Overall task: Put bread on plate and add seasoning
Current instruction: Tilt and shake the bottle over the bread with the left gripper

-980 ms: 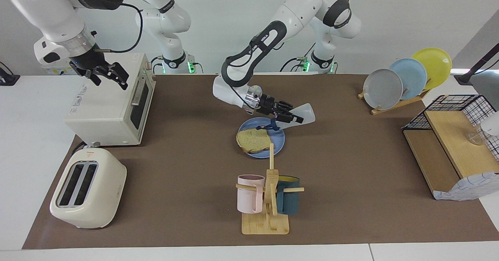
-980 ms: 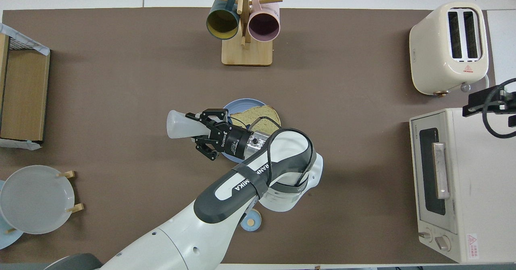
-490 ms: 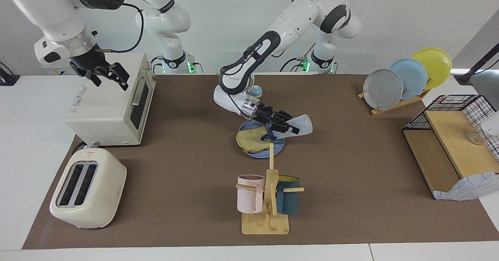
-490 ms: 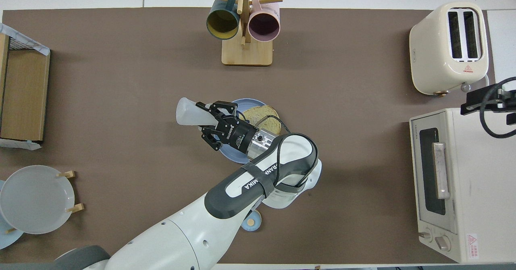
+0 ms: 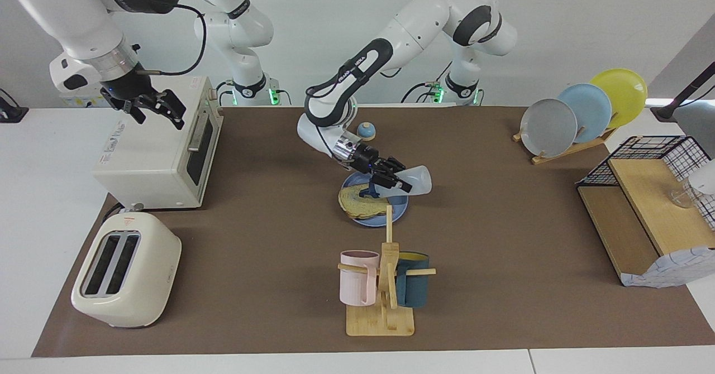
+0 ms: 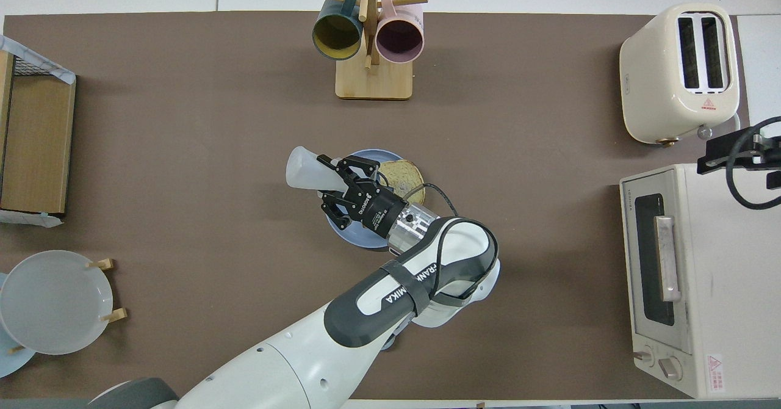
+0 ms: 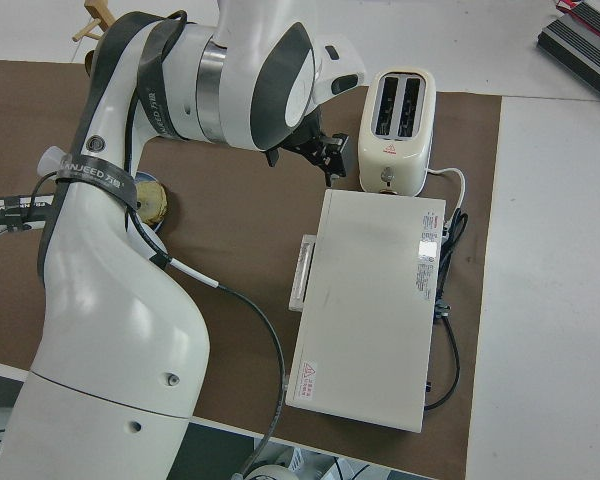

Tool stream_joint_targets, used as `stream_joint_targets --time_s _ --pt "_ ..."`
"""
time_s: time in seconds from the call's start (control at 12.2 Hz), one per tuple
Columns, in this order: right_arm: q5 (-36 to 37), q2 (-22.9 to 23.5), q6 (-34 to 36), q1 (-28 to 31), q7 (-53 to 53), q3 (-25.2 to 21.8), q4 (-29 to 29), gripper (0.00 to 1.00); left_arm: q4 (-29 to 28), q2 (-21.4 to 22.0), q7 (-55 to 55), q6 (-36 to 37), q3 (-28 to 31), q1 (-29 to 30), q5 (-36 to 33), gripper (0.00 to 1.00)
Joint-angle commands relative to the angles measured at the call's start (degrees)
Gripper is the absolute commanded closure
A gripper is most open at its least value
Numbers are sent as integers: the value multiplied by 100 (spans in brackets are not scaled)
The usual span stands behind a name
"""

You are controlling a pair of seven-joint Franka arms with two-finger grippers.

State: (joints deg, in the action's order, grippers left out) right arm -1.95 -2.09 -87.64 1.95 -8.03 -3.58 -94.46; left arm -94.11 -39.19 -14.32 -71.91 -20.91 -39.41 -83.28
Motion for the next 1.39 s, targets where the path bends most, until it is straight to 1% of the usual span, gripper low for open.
stream_joint_targets --time_s 0.0,0.24,0.49,0.65,0.82,1.14,1.31 --pt "45 -81 -43 51 109 33 -81 0 -2 43 -18 -437 586 48 -118 100" --pt "45 -81 -43 51 109 33 -90 0 112 43 -36 -351 588 -66 -58 100" --pt "45 -81 -43 51 109 33 -90 0 340 43 -36 -113 579 -645 223 100" --pt "45 -81 -43 51 109 33 -90 0 385 43 -36 -113 579 -726 294 100" --pt "45 -81 -43 51 109 33 -90 0 350 43 -36 -209 597 -621 260 100" --pt "45 -81 -43 51 109 33 -90 0 191 43 -27 -350 606 2 41 100" --pt "45 -81 -43 51 109 33 -90 0 209 43 -36 -368 632 83 -13 100"
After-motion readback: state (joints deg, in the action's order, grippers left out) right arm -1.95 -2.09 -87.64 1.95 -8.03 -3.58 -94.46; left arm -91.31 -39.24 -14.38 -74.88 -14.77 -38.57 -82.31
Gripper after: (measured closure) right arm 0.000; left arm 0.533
